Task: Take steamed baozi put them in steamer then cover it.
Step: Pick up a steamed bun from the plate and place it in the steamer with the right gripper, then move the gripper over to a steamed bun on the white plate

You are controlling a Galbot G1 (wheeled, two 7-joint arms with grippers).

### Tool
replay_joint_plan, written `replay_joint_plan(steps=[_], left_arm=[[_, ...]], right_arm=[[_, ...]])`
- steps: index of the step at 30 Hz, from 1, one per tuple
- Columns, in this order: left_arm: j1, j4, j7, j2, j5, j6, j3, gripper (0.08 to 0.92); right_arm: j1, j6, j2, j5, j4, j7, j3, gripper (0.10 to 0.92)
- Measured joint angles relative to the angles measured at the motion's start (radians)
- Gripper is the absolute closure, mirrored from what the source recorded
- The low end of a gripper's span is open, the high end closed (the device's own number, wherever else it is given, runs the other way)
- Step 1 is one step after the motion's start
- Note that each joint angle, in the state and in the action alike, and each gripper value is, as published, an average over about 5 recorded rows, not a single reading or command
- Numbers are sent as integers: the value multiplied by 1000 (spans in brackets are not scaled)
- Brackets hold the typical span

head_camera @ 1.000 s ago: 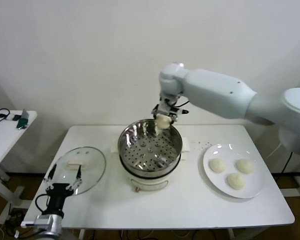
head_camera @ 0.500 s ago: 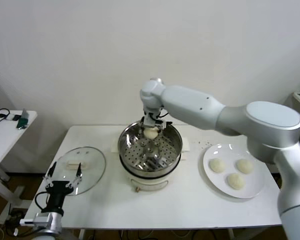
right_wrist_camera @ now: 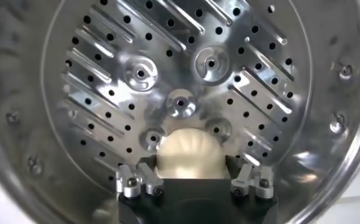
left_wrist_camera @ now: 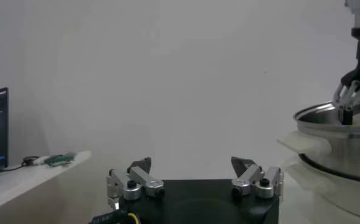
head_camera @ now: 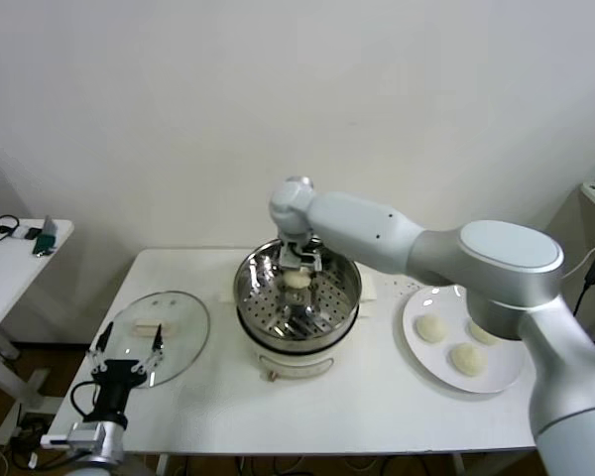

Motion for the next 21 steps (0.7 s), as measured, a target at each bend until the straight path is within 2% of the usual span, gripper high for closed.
replay_joint_plan(steps=[12, 21], left_arm=[[1, 2, -3, 4, -2, 0, 0, 177], [9, 0, -5, 6, -9, -3, 10, 177]], right_arm=[[79, -16, -85, 70, 109, -17, -5, 203], [172, -135, -268, 216, 272, 39, -11, 203]])
